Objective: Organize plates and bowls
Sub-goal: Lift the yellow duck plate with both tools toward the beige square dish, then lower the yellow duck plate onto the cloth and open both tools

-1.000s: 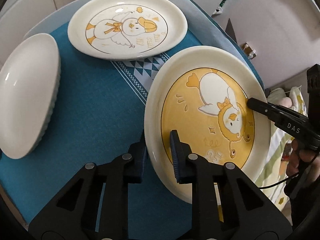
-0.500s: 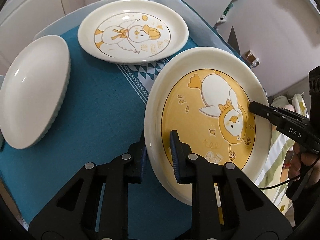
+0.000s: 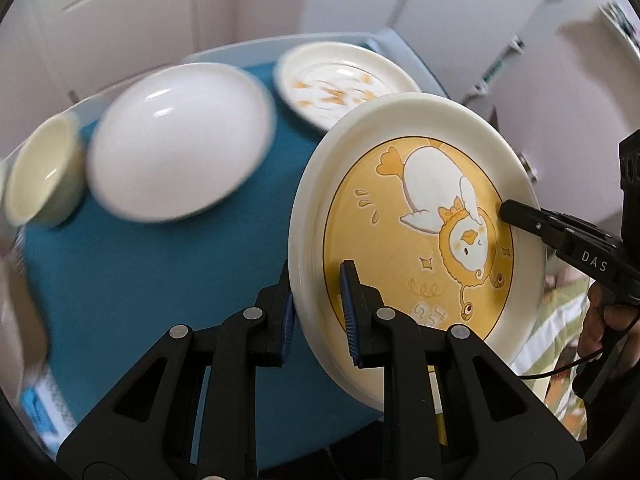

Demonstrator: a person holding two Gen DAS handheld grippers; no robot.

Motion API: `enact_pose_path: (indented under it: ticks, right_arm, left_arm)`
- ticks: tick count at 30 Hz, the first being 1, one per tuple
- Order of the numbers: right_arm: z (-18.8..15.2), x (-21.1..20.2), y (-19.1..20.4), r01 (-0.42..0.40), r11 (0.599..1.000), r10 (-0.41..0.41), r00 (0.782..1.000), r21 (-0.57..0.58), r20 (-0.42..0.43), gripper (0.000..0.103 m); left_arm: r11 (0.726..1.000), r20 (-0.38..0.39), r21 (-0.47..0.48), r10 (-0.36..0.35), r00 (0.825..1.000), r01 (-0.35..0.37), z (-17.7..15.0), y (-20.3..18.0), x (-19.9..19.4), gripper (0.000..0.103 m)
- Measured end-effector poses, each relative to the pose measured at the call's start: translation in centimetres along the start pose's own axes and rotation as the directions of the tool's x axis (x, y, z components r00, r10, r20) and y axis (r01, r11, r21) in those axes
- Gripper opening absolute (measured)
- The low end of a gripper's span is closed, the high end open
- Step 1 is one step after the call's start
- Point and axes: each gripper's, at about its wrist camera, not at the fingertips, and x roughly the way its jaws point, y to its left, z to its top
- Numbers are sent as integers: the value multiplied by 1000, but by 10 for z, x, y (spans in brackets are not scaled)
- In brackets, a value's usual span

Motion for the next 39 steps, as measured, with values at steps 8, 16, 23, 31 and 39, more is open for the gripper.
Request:
enact_pose_path:
  ticks: [8,16,23,31,39]
  right_arm:
    - [5,31,95,-148,968,133,988,-202,-84,13]
    - [-20,87,185,-254,916,185,954,-309,-236,13]
    - [-33,127,220,-260,905,155,939,-338,-308,13]
    - [-37,137,227,-233,910,122,942,-344,-314,13]
    - [-42,143,228,-229,912,114,938,-341,-326,14]
  left_arm:
    - [964,43,-241,123,991,-109,-49,88,-45,19]
    - [901,-4,-398,187,982,-173,-101,175,-55,19]
    - [874,-42,-454,171,984,-172,-126,219,-38,20]
    - [889,-48,-410,202,978,-204,-98,217,-23,20]
    - [893,-53,-386,231,972,-233,-109,212,-24,20]
